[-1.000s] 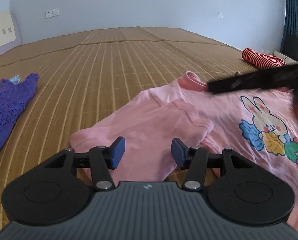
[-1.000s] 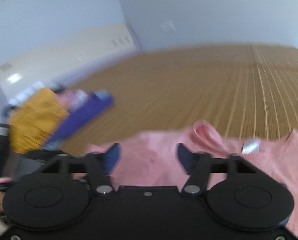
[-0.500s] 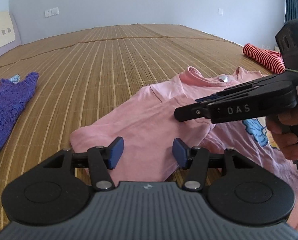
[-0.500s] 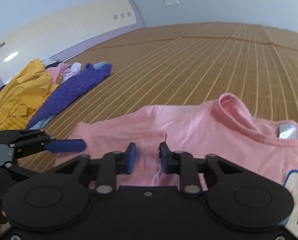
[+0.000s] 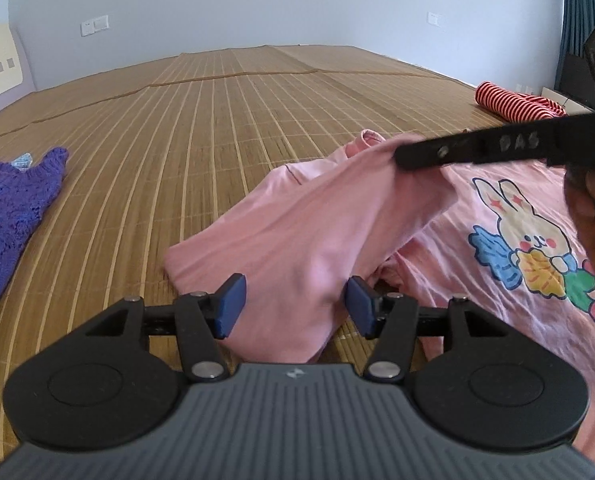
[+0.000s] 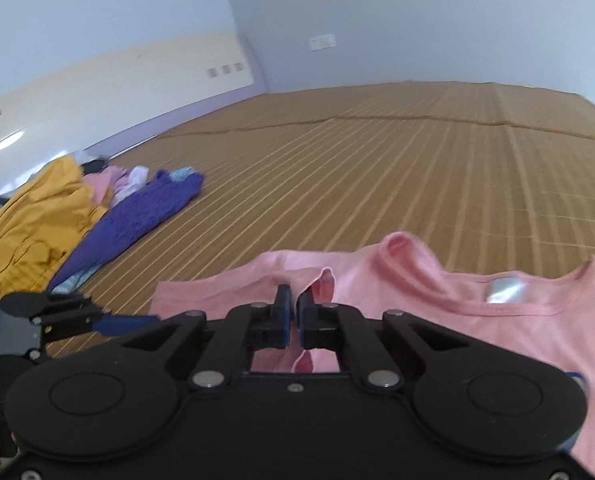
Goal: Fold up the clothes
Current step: 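Carry the sleeve across the front with the right tool and release it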
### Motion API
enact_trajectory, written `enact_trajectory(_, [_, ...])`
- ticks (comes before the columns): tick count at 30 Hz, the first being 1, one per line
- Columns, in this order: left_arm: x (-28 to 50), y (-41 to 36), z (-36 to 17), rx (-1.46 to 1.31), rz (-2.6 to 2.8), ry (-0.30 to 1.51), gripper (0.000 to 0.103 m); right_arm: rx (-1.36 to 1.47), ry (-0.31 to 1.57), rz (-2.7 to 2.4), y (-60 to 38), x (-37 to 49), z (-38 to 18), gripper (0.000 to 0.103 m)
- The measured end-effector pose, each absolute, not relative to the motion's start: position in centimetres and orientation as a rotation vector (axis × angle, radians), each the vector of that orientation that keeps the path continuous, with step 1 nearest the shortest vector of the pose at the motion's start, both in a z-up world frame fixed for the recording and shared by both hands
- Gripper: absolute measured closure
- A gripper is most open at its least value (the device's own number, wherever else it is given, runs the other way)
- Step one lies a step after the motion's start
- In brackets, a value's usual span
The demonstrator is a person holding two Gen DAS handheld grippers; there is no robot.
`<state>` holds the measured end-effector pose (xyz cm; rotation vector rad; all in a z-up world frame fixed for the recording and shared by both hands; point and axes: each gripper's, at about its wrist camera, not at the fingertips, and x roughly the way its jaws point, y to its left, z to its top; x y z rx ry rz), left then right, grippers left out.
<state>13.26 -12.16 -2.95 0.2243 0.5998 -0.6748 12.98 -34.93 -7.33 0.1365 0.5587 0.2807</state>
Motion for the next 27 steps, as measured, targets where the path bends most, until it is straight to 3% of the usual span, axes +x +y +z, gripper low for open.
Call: enact_trajectory(27, [13.0, -12.9, -3.3, 0.255, -0.696, 0.624, 0.041, 0.275, 0.506, 0.035, -45.5, 9.2, -4.6, 0.098])
